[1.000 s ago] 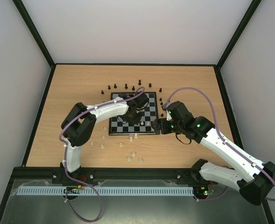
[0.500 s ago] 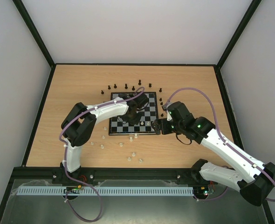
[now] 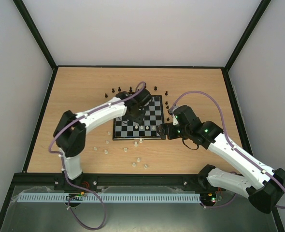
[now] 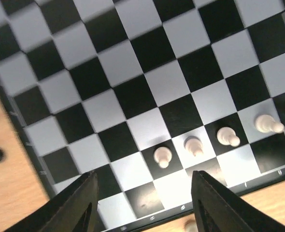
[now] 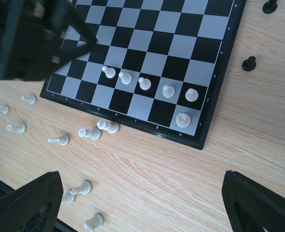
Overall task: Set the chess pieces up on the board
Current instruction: Place the chess piece on the chessboard, then pick up the chess piece at the center of the board.
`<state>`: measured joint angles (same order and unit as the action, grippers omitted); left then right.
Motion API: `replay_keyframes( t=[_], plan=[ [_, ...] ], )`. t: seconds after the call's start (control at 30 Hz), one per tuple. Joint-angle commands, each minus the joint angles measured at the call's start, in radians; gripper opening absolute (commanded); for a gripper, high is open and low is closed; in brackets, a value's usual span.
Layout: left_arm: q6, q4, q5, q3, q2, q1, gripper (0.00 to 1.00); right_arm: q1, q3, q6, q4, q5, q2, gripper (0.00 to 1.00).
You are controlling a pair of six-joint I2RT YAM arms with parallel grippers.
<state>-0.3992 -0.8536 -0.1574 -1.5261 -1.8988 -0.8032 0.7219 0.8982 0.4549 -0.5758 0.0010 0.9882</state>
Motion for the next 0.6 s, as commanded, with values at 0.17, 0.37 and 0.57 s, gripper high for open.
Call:
replay_keyframes(
  t=[0.17, 0.37, 0.57],
  plan=[
    [-0.066, -0.022, -0.093, 0.149, 0.273, 0.068, 0.98, 0.002, -0.008, -0.003, -0.028, -0.009, -0.010, 0.99],
    [-0.120, 0.044, -0.090, 0.349, 0.413, 0.154, 0.99, 0.003, -0.010, -0.002, -0.028, -0.009, -0.021, 0.99],
    [-0.146, 0.110, -0.044, 0.509, 0.491, 0.220, 0.99, 0.003, -0.015, -0.004, -0.022, -0.018, -0.025, 0.99]
  ],
)
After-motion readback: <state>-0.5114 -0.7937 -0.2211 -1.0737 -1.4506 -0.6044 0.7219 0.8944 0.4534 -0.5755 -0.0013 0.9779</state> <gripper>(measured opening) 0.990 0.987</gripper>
